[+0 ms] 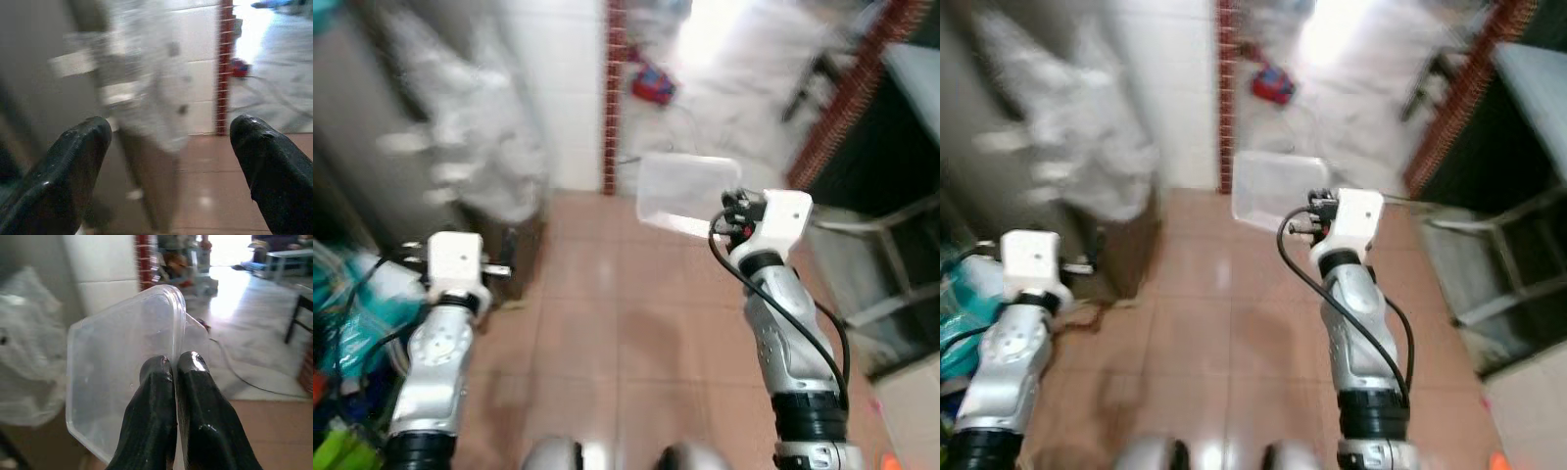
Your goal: Restocking fridge
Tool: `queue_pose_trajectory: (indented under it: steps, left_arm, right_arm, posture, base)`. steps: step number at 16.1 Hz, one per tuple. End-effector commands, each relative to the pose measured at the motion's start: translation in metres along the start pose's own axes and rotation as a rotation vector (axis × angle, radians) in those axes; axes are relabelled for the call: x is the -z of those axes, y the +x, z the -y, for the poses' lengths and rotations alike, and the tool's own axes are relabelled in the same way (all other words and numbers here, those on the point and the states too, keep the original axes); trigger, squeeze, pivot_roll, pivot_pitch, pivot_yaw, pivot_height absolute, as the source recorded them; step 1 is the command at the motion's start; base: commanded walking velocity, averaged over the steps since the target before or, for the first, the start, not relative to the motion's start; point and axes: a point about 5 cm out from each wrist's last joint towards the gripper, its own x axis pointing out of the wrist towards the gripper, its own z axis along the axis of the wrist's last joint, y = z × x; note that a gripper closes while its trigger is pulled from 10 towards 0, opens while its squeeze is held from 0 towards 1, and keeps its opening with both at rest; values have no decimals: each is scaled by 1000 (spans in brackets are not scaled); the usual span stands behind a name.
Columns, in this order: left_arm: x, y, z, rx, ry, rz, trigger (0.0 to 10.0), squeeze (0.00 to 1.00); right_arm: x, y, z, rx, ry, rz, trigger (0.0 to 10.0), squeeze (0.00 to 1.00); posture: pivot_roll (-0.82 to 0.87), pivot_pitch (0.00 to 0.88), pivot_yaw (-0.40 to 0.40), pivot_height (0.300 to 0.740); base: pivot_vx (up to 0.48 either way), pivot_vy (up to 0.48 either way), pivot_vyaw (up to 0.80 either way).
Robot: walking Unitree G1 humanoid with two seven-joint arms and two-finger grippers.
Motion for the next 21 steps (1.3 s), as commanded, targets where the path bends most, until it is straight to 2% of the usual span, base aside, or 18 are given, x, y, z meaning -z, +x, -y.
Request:
queue_pose_trajectory:
  steps: [1,13,15,18,21]
  left_arm:
    - [2,-1,4,5,-9,-1,10000,0]
    - [3,1,1,-9,3,10,10000,0]
    - [5,1,2,-32,-26,-16,10000,0]
    - [5,1,1,-43,-36,-11,10000,0]
    - [4,1,0,-76,-17,-11,10000,0]
  right_arm:
    - [0,-3,8,24,-4,0,10000,0]
    - [1,-3,8,21,-14,9,10000,0]
    - [1,-3,9,12,-25,7,10000,0]
    - [1,-3,9,5,-52,9,10000,0]
    - [1,-2,9,5,-42,9,10000,0]
  posture:
    - [52,73,-6,740]
    - [53,71,-3,740]
    - [54,71,-5,740]
    - [55,71,-7,740]
    - [58,70,-8,740]
  base:
    - [274,0,0]
    - [374,0,0]
    - [397,161,0]
    - [177,366,794]
    - [0,0,792]
